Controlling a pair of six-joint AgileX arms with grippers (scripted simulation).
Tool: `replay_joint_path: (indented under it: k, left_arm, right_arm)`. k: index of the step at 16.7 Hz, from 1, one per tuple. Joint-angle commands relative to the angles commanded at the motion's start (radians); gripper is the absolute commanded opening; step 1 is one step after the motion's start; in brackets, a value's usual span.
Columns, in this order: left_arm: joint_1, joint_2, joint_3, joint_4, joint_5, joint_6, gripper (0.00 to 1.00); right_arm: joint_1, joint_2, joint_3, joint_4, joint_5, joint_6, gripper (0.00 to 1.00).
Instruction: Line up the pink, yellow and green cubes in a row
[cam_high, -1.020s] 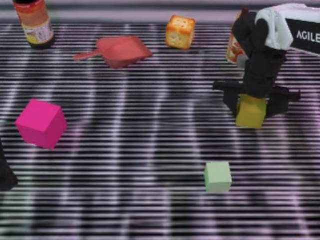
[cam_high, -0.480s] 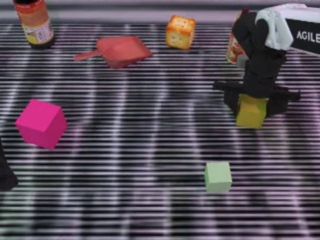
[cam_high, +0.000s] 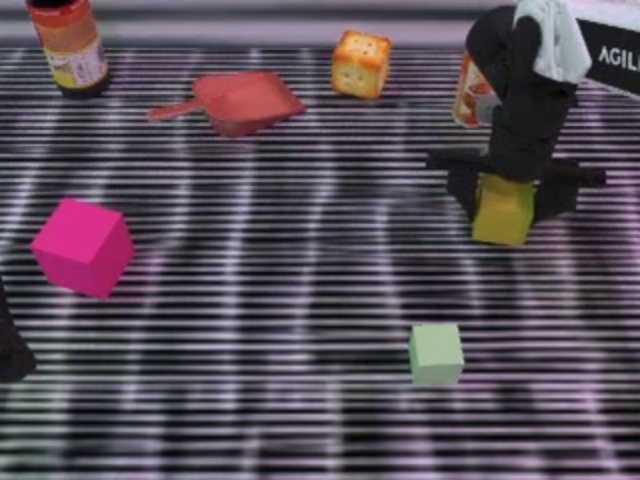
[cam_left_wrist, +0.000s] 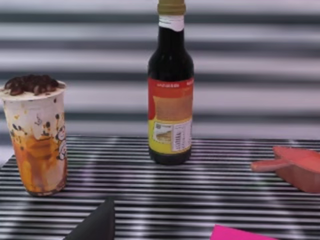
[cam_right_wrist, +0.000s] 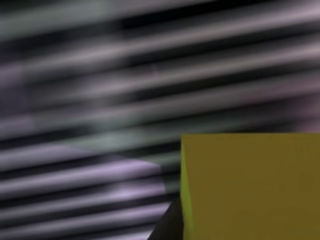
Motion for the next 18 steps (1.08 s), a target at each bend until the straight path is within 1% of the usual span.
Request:
replay_joint_path:
  k: [3, 5, 9, 11, 14, 18]
  left_arm:
    - [0.000, 0.000, 0.000, 0.000, 0.000, 0.000, 1.00]
    - [0.000, 0.000, 0.000, 0.000, 0.000, 0.000, 1.00]
    - [0.000, 0.000, 0.000, 0.000, 0.000, 0.000, 1.00]
    - [0.000, 0.000, 0.000, 0.000, 0.000, 0.000, 1.00]
    - [0.000, 0.000, 0.000, 0.000, 0.000, 0.000, 1.00]
    - [0.000, 0.000, 0.000, 0.000, 0.000, 0.000, 1.00]
  right_arm:
    - [0.003, -0.028, 0.075, -0.115, 0.000, 0.000, 0.00]
    - [0.005, -0.044, 0.108, -0.154, -0.001, -0.001, 0.00]
    - [-0.001, -0.043, 0.110, -0.156, -0.001, 0.001, 0.00]
    - [0.014, -0.053, 0.096, -0.152, -0.001, 0.010, 0.00]
    - [0.111, -0.113, 0.015, -0.130, 0.001, 0.069, 0.00]
    - [0.312, -0.236, -0.156, -0.086, 0.003, 0.190, 0.00]
